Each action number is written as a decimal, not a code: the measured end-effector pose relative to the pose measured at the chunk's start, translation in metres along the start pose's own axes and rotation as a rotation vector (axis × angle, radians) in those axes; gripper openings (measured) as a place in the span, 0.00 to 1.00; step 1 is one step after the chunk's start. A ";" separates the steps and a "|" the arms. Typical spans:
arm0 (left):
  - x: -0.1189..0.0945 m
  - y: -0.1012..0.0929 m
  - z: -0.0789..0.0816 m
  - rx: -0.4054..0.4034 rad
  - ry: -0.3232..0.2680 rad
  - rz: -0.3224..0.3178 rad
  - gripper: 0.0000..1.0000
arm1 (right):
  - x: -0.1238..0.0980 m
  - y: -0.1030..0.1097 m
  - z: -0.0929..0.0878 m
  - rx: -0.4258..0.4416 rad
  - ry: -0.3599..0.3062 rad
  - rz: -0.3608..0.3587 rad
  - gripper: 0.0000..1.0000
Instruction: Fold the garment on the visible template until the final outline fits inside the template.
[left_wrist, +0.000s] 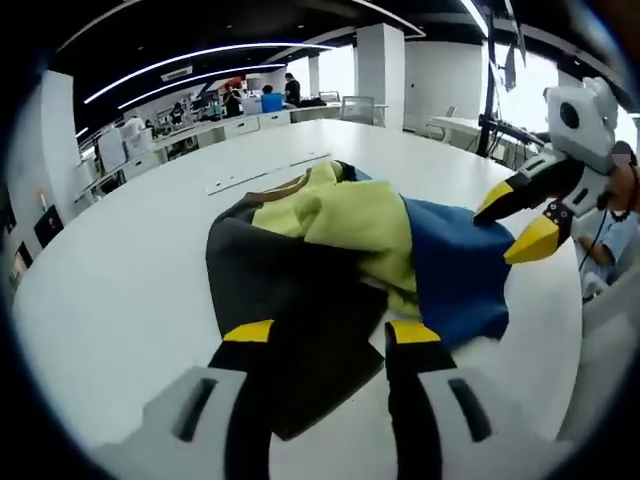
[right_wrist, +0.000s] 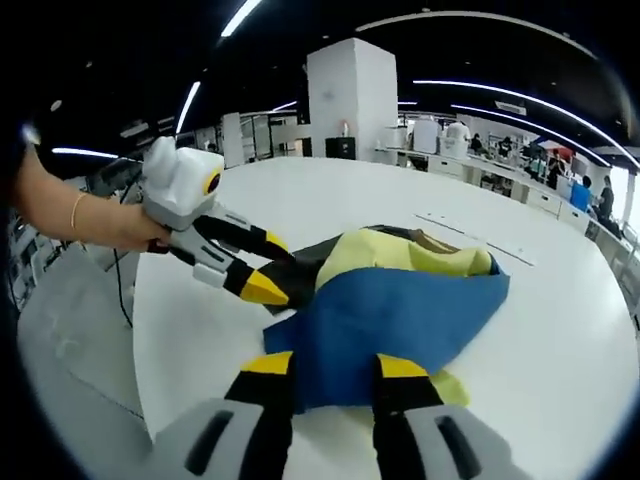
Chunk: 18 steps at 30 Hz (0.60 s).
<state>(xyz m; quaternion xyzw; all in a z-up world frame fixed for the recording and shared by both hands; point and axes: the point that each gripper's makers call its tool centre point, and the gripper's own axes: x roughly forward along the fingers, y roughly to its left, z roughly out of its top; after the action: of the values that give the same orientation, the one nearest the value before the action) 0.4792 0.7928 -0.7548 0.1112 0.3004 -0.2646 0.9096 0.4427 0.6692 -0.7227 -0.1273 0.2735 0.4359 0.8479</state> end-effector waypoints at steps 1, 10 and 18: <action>0.002 0.000 -0.005 0.016 0.016 0.003 0.34 | 0.001 0.000 -0.002 -0.009 0.005 -0.004 0.23; 0.006 0.003 -0.013 -0.021 0.029 0.021 0.23 | 0.006 0.000 -0.006 -0.017 0.008 -0.034 0.00; 0.004 0.018 -0.013 -0.085 0.035 0.087 0.05 | 0.011 -0.002 -0.012 -0.005 0.026 -0.041 0.00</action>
<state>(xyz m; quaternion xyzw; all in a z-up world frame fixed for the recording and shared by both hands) 0.4858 0.8106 -0.7668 0.0903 0.3222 -0.2099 0.9187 0.4457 0.6698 -0.7385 -0.1407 0.2807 0.4172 0.8529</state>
